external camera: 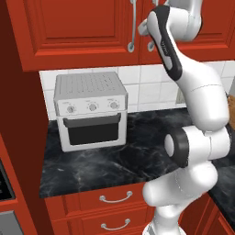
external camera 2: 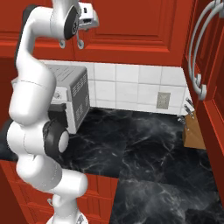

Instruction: Move the bowls from the cabinet to the plates on the dining table.

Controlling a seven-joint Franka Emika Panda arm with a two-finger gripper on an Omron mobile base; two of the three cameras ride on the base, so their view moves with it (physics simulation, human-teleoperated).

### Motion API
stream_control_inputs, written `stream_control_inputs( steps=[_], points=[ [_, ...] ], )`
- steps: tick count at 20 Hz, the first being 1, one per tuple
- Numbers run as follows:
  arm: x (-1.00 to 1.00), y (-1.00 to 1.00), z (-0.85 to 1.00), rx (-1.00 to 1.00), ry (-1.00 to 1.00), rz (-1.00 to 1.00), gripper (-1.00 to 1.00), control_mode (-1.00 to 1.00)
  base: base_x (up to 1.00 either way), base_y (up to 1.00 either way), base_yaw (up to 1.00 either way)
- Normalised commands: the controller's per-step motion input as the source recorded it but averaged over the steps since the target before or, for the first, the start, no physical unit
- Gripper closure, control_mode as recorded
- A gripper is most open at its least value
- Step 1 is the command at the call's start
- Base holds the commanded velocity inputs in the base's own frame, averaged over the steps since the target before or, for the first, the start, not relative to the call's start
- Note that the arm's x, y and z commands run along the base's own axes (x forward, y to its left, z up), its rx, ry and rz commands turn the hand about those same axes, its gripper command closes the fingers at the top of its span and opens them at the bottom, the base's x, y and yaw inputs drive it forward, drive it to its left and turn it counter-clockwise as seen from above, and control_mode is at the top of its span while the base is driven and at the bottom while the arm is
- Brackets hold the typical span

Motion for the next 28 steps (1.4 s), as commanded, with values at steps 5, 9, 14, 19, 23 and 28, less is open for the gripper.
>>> stream_control_inputs(
  steps=[5,9,14,19,23,28],
  points=[
    [0.25,0.0,-0.26,0.12,-0.01,-0.12,1.0,-1.0,0.0,0.0,0.0],
    [0.53,0.05,-0.53,0.21,0.03,-0.07,1.0,-1.0,0.0,0.0,0.0],
    [0.21,0.07,-0.49,0.25,0.11,0.03,1.0,-1.0,0.0,0.0,0.0],
    [-0.98,-0.46,0.13,0.19,-0.05,0.07,1.0,-1.0,0.0,0.0,0.0],
    [-0.98,-0.49,0.31,0.04,-0.19,0.07,1.0,-1.0,0.0,0.0,0.0],
    [-1.0,-0.53,0.3,0.01,-0.22,0.04,1.0,-1.0,0.0,0.0,0.0]
  ],
)
